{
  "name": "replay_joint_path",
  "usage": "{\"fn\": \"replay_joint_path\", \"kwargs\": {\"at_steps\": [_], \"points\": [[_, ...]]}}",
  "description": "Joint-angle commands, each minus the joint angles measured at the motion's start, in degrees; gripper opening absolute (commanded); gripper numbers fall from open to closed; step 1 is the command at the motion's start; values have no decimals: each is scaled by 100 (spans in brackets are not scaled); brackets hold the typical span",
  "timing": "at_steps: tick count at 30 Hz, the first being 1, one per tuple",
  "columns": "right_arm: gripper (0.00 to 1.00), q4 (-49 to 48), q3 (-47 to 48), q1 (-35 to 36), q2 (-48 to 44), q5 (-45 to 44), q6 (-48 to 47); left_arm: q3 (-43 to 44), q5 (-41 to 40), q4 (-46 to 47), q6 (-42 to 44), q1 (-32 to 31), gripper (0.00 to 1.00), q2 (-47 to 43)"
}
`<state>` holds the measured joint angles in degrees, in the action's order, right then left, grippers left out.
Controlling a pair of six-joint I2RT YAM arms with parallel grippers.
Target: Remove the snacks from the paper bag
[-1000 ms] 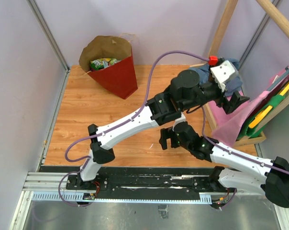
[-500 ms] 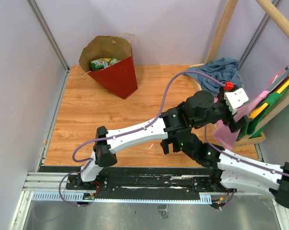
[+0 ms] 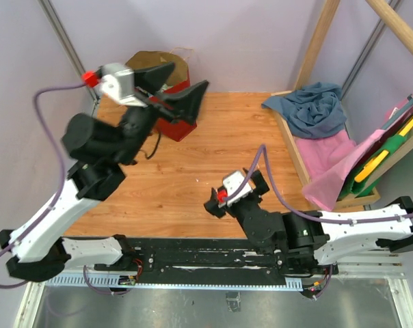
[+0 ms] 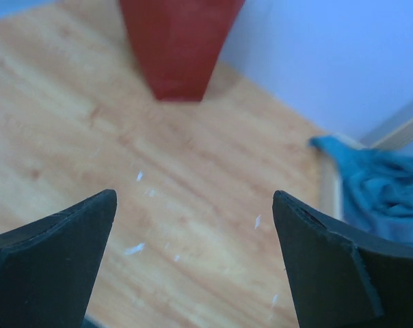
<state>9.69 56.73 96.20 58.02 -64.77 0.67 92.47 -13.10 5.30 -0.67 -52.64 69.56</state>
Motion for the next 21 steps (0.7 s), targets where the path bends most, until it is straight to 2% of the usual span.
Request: {"fn": "replay_joint_path", "kwargs": {"at_steps": [1,3,6,9,13,16,18,20,21], "points": [[98,-453,1767,93,296,-1549,-2011,-663,-565,-19,15,-3,100,-520],[99,-593,2375,92,191,-1751,-2309,-838,-638,-101,7,20,100,-673],[100,-953,2917,109,101,-2555,-3025,-1020,-654,-247,9,88,100,-782],[99,-509,3279,109,223,-3205,-3237,-1157,-499,-355,19,175,100,-854],[99,-264,3533,-9,328,-3216,-3320,-1254,-204,-445,-59,356,100,-870],[99,-93,4008,-633,405,-2696,-3220,-1274,160,-468,-219,544,100,-802],[99,-550,4055,-981,409,-1896,-3681,-1283,445,-439,-332,658,100,-721],[99,-1761,3874,-1385,408,-1055,-4423,-1247,710,-442,-415,764,100,-620],[99,-1796,3983,-1602,518,-757,-4517,-1222,799,-448,-462,813,100,-558]]}}
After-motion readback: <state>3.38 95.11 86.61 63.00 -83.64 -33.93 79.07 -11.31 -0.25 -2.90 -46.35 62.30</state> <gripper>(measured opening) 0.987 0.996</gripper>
